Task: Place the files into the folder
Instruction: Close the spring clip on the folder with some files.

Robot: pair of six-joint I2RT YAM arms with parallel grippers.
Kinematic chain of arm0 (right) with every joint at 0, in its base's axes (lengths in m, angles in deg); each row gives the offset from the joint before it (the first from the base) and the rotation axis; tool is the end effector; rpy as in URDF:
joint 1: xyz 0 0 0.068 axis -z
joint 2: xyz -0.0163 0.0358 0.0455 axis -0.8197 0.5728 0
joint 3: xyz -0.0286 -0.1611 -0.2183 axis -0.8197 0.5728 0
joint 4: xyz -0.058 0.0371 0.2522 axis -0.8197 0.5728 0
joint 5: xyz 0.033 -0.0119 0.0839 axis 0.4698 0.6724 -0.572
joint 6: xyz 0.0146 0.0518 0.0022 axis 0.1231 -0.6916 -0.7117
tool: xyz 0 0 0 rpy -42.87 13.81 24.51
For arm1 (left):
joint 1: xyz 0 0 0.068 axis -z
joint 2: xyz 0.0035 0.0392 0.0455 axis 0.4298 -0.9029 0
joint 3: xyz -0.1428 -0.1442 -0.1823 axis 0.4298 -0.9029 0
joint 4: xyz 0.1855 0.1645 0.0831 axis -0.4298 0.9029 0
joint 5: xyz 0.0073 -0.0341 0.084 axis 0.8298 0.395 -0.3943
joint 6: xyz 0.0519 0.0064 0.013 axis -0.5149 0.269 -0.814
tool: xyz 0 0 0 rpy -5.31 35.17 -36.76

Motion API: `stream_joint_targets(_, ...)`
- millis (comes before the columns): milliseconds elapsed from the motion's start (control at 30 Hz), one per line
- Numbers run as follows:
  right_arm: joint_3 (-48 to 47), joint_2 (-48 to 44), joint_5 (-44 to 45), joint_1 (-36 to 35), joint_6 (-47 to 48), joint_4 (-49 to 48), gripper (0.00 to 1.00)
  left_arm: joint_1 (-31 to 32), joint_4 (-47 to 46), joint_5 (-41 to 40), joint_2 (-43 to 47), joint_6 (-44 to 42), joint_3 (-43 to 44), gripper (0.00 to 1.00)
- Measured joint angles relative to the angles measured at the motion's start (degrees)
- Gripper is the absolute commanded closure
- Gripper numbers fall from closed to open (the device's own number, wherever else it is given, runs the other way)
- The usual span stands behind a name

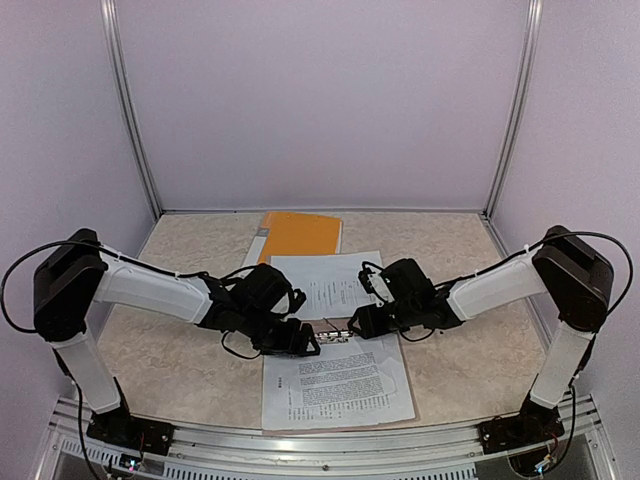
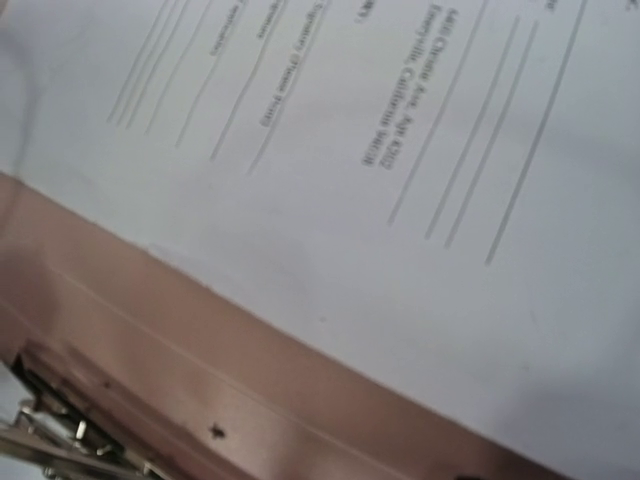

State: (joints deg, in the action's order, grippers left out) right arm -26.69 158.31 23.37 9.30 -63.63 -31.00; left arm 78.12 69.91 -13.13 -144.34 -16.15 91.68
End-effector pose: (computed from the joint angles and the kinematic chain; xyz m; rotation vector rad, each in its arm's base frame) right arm 0.2374 0.2495 0.1278 -0.4204 2.4569 0.7297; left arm 0.1993 -0.2761 0.1443 0.4479 2.7400 -0.8576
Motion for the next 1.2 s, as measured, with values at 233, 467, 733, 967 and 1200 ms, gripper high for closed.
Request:
stream_joint_targets(233, 0.7, 0.0, -0.5, 0.4, 0.1, -1.4, 0.45, -1.0, 0.1, -1.1, -0.2, 0.2, 0.4, 0.27)
stream_joint_targets(467, 0.9, 0.0, -1.3, 0.5, 0.5, -1.8, 0.45, -1.2, 0.2, -0.8, 0.0, 0.2, 0.4, 0.26)
stream_joint_targets(733, 0.9, 0.0, -1.6, 0.5, 1.1, -1.8, 0.45, -1.2, 1.2, 0.6, 5.0, -0.3, 2.2, 0.26)
stream_joint_targets(967, 0.9, 0.0, -1.9, 0.5, 1.6, -1.8, 0.45, -1.2, 7.0, -3.3, 1.9, -0.3, 14.4, 0.45)
stream_joint_targets(1200, 0.9, 0.0, -2.2, 0.5, 2.0, -1.7, 0.46, -1.2, 14.3, -6.9, -5.7, 1.3, 22.2, 0.59)
